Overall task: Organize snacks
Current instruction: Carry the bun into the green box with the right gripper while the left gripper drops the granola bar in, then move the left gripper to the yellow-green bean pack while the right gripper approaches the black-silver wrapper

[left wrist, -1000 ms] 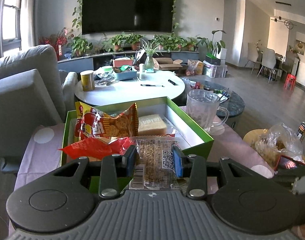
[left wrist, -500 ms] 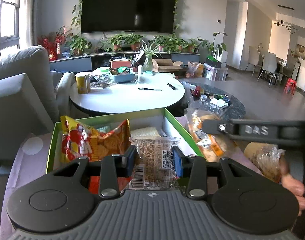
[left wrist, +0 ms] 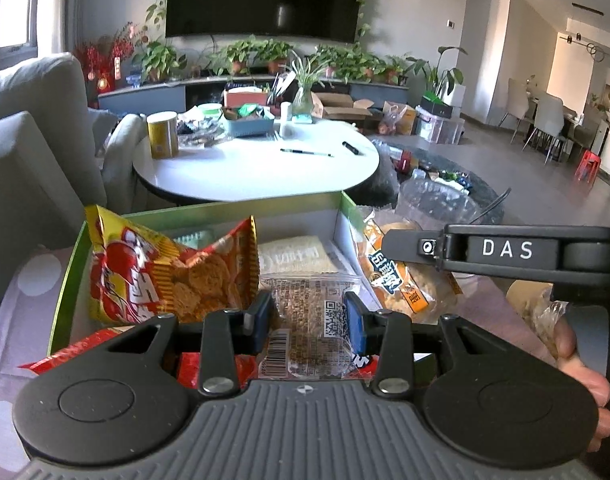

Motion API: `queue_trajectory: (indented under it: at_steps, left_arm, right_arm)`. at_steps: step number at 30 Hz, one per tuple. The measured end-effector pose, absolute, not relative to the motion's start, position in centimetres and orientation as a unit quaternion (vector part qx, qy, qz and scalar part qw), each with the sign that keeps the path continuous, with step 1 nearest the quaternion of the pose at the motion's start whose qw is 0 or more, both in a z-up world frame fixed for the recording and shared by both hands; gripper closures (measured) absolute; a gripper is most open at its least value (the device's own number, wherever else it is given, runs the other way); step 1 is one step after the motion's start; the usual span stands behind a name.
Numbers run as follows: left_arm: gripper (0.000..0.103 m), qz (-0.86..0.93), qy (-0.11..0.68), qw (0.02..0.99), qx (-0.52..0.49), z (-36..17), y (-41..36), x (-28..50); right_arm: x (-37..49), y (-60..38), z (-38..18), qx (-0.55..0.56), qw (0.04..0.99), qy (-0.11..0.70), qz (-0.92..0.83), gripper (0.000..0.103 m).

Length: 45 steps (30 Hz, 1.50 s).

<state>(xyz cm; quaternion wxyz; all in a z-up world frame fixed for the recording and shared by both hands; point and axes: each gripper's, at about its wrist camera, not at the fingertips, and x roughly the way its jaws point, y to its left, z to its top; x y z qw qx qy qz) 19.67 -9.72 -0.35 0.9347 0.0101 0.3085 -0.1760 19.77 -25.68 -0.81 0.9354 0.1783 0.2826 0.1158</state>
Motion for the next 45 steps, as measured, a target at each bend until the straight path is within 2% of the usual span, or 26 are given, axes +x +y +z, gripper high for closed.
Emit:
queue_trajectory:
  at_steps: [9,17,20,22,26,28,33,37,45]
  left_arm:
    - [0.059,-0.177,0.294,0.939,0.018,-0.2,-9.8,18.6]
    - [0.041,-0.173,0.259,0.95,0.03,1.2,-8.7,15.5]
    - [0.03,-0.171,0.246,0.953,0.033,1.7,-8.2,14.2]
    - [0.019,-0.167,0.236,0.957,0.031,2.1,-7.7,13.3]
    - [0.011,-0.158,0.212,0.964,0.033,2.8,-6.9,11.3]
    - [0.003,-0.152,0.199,0.968,0.035,3.0,-6.5,10.4]
    - [0.001,-0.13,0.166,0.977,0.037,3.7,-5.6,8.3]
    - [0.0,-0.1,0.177,0.979,0.035,4.0,-5.2,7.4]
    - [0.001,-0.091,0.165,0.982,-0.013,3.9,-3.1,5.3]
  right_arm:
    - [19.9,-25.9,-1.3,0.187,0.934,0.283,0.112,0.044]
    - [17.4,-26.5,-0.3,0.187,0.938,0.266,0.117,0.044]
    - [16.1,-26.4,0.0,0.176,0.944,0.254,0.116,0.044]
    - [14.8,-26.1,0.3,0.16,0.951,0.239,0.116,0.044]
    - [11.8,-25.4,1.1,0.122,0.971,0.174,0.108,0.044]
    - [10.2,-24.9,1.6,0.093,0.981,0.138,0.1,0.044]
    - [7.4,-24.1,2.7,0.062,0.986,0.111,0.109,0.044]
    - [6.2,-23.8,2.9,0.06,0.988,0.111,0.09,0.044]
    - [5.5,-23.7,2.8,0.073,0.979,0.151,0.116,0.044]
